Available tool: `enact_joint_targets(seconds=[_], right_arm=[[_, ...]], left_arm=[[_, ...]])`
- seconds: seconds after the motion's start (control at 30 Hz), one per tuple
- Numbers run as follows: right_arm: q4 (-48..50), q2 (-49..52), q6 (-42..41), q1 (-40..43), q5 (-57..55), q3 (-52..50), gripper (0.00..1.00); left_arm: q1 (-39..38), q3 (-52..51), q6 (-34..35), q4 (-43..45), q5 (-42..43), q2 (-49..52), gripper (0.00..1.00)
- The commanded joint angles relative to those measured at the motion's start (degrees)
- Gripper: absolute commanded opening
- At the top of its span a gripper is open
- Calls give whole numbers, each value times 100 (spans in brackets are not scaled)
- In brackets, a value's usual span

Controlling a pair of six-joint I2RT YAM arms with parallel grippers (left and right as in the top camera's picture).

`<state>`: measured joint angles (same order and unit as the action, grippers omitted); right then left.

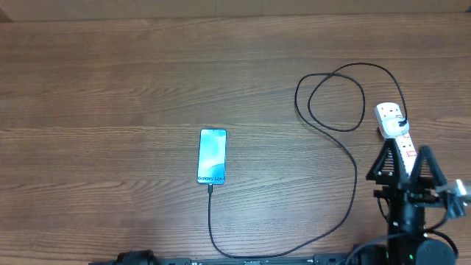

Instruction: Plug charger to phone and switch on socket

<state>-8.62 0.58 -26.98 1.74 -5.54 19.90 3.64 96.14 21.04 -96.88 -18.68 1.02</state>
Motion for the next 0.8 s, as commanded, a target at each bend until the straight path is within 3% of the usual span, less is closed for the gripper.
enact_joint_targets(seconds=[0.0,0.2,0.47,0.77], right_arm=[[461,-33,13,-35,76,-393,100],[1226,-37,15,-46,72,-1257,100],[1440,-37,15,-46,74,-1908,100],[398,-37,22,-46,76,-1945,100]], left_arm=[[11,-2,20,11,-35,-74,100],[9,-2,20,11,-35,-74,100],[11,-2,20,11,-35,-74,99],[9,-2,20,11,-35,-74,99]])
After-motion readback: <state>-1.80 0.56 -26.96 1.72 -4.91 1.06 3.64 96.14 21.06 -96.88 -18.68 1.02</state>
